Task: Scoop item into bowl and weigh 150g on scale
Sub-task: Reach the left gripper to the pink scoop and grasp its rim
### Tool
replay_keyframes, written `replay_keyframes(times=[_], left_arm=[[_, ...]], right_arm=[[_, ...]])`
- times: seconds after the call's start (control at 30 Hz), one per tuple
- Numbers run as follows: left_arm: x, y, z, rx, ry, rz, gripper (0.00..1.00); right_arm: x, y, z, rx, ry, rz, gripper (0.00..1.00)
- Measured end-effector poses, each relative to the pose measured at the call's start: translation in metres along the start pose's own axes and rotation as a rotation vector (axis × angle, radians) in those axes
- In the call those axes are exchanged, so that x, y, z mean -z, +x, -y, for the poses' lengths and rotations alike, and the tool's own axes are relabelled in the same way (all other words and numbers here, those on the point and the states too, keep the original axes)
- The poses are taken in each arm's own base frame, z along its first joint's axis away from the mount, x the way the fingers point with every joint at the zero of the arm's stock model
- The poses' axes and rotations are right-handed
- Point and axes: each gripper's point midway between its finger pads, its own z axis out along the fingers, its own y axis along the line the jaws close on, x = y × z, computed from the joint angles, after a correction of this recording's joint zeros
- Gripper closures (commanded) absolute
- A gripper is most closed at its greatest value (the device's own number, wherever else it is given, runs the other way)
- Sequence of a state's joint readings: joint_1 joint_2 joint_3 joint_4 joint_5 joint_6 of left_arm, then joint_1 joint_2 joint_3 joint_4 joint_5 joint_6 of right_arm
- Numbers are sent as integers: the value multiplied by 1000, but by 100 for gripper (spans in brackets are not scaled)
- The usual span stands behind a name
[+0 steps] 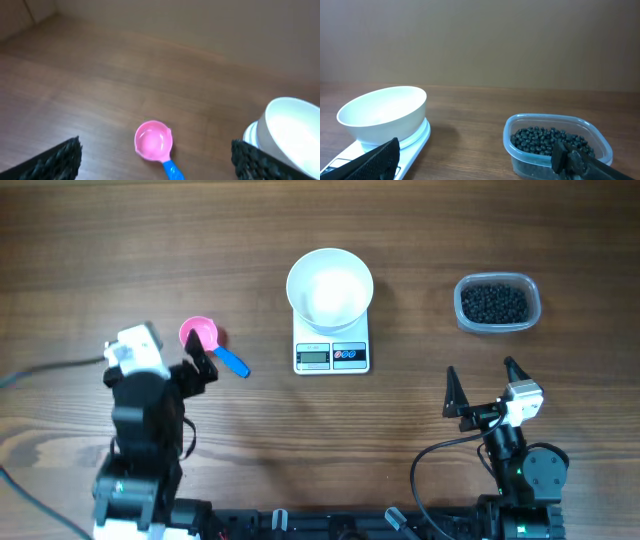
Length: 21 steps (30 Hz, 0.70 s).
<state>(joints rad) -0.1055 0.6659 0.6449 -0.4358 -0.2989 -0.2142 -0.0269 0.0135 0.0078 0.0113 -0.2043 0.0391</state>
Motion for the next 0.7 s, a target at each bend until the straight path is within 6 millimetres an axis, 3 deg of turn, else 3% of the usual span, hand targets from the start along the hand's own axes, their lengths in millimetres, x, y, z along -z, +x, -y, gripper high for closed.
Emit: replay_keyframes(times=[0.23,0.33,0.7], left_arm=[[-14,-16,-13,107,-125,-212,0],[-20,-23,-7,147,-88,-248,0],[-36,4,6,165,-34,-385,0]], right_arm=[[0,0,0,0,0,0,0],[0,0,0,0,0,0,0],[0,0,0,0,0,0,0]])
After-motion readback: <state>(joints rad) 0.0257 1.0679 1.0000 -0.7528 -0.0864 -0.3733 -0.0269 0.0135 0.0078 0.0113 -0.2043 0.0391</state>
